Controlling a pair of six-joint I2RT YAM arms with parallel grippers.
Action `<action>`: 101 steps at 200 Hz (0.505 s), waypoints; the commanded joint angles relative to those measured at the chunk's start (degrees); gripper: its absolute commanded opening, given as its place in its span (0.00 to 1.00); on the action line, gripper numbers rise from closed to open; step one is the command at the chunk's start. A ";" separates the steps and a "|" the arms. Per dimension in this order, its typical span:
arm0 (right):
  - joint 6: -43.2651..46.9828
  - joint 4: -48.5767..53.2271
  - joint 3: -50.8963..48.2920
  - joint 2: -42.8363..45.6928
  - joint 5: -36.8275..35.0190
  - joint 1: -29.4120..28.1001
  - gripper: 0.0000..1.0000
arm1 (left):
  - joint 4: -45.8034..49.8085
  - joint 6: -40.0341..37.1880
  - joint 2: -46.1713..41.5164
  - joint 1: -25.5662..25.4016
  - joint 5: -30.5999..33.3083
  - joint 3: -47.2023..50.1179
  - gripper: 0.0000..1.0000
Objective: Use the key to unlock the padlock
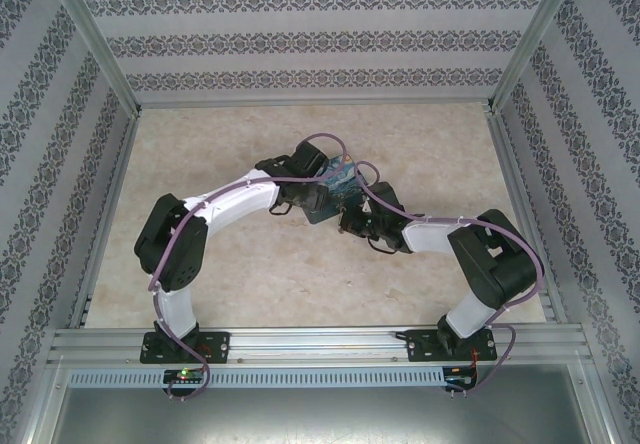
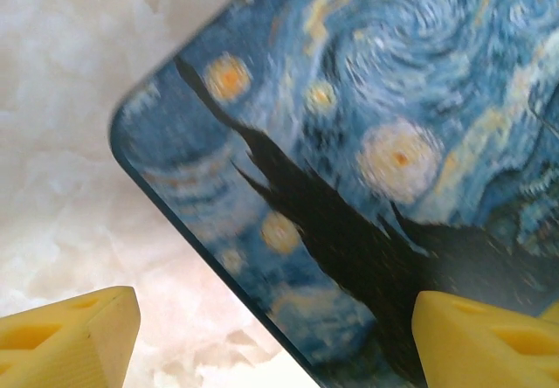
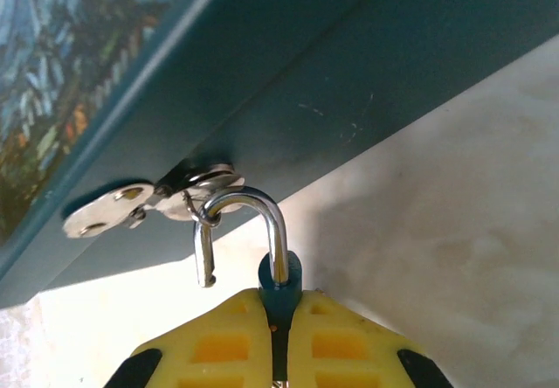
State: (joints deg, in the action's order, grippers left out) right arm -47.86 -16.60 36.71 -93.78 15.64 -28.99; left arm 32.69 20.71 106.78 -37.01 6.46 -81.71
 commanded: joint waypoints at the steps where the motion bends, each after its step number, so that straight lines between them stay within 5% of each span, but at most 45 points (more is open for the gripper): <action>1: -0.81 -1.92 -1.19 -0.68 -1.49 0.72 0.00 | 1.43 -1.74 1.19 0.63 2.47 -3.19 0.82; 101: -1.21 -3.70 -2.91 1.20 -0.51 2.92 0.00 | -0.65 -1.10 3.25 -0.07 1.19 0.69 0.82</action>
State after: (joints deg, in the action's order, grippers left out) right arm -48.75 -19.35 34.94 -93.78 15.46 -27.33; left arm 31.66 20.12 109.75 -37.01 7.49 -83.92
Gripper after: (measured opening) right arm 0.095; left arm 0.820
